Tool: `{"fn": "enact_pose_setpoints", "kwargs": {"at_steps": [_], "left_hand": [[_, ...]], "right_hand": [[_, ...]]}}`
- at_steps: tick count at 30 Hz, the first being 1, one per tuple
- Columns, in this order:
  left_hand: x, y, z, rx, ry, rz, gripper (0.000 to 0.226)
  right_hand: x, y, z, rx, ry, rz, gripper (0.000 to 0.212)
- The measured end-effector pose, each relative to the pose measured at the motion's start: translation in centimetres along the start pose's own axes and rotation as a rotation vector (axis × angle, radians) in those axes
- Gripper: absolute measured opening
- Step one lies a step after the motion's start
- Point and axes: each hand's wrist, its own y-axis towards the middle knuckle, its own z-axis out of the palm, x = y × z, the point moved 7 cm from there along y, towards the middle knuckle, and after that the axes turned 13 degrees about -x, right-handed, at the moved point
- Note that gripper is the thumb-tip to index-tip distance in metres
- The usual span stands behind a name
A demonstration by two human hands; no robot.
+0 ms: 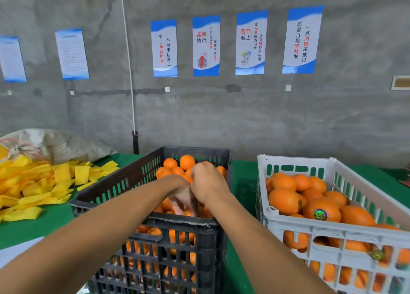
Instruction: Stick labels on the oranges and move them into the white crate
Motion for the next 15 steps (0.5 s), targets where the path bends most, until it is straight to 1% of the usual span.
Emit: {"fn": "enact_pose_setpoints", "kwargs": {"at_steps": [1,2,3,4,5,7,8,9,11,13,15], "left_hand": [[-0.7,-0.8,0.1,0.100,-0.025,0.055,0.022],[-1.6,-2.1,0.0,0.155,-0.068,0.121,0.012],[-2.2,-3.3,-0.7,0.164,-0.127,0.168,0.015],[-2.9,-4.0,-1.9,0.080,-0.227,0.201,0.024],[-3.4,-4.7,-3.3,-0.044,-0.342,0.228,0.033],[-3.1,-7.5,-5.9,-0.305,-0.549,0.324,0.045],[-3.1,-9.6,-6.9,-0.407,-0.640,0.394,0.051],[-3.2,-11.6,-7.5,-0.462,-0.752,0.472,0.057],[-3.4,-15.8,-7.2,-0.469,-0.956,0.605,0.063],[-3.9,-19.3,-5.8,-0.494,-1.011,0.698,0.064],[-4.0,-21.7,-3.6,-0.518,-1.027,0.749,0.066]], "right_hand": [[0.0,-0.1,-0.6,-0.057,-0.009,-0.013,0.014],[-0.2,0.0,-0.6,-0.095,-0.027,-0.023,0.020],[0.3,-0.5,-1.4,-0.143,-0.042,-0.042,0.026],[0.5,-1.0,-2.0,-0.187,-0.054,-0.052,0.030],[0.7,-1.4,-2.9,-0.259,-0.045,-0.080,0.033],[1.1,-3.1,-4.9,-0.412,0.085,-0.129,0.037],[1.2,-4.4,-5.7,-0.462,0.180,-0.146,0.039],[1.0,-5.7,-6.3,-0.499,0.277,-0.163,0.041],[0.1,-8.8,-7.2,-0.542,0.537,-0.191,0.041],[-1.1,-12.2,-7.9,-0.575,0.727,-0.215,0.041],[-2.5,-15.2,-8.1,-0.602,0.823,-0.199,0.045]]}}
